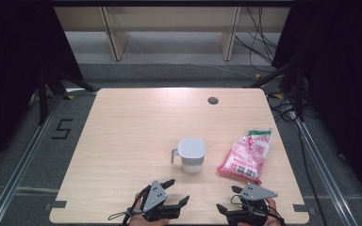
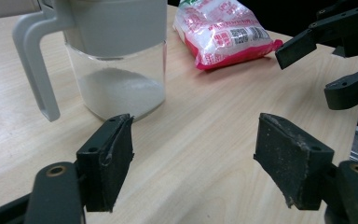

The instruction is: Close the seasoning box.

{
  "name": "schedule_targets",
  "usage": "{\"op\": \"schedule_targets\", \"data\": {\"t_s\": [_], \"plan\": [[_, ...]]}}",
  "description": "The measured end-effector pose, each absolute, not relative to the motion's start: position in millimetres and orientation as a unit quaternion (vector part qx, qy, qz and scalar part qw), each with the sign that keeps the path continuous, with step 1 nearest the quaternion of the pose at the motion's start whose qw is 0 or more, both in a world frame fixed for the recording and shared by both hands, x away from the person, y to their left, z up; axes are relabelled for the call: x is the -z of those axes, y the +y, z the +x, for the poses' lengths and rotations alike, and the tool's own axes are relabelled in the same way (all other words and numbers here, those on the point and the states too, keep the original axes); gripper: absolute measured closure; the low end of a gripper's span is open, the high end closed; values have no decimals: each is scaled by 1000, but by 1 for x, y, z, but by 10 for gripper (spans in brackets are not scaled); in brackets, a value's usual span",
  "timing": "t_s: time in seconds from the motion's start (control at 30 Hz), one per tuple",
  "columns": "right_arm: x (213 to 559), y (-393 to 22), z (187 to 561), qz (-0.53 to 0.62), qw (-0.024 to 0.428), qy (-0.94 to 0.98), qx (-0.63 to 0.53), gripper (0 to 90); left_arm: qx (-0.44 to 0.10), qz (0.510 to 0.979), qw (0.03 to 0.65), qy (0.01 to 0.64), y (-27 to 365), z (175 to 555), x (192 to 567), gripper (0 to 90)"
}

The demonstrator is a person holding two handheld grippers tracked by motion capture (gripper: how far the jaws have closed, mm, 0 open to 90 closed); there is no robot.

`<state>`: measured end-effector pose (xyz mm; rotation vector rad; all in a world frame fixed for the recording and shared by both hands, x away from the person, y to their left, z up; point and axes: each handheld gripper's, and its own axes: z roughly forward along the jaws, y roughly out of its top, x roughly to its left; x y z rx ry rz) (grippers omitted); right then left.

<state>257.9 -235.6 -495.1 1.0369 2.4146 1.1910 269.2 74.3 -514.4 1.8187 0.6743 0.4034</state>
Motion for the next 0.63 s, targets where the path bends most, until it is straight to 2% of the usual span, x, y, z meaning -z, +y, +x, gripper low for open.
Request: {"op": "schedule_targets", "data": {"t_s": [0.07,0.23,0.47,0.63], "plan": [[497,-236,257,346,124,836,-408,178,-166,763,547,301,73,267,515,269],[498,-238,254,350,135,835,-402,183,-162,765,547,298,73,267,515,267],[500,-239,254,346,117,842,-396,184,-163,763,547,302,75,269,515,266],[500,-238,253,349,122,842,-393,187,-165,759,549,309,78,271,517,266]]}}
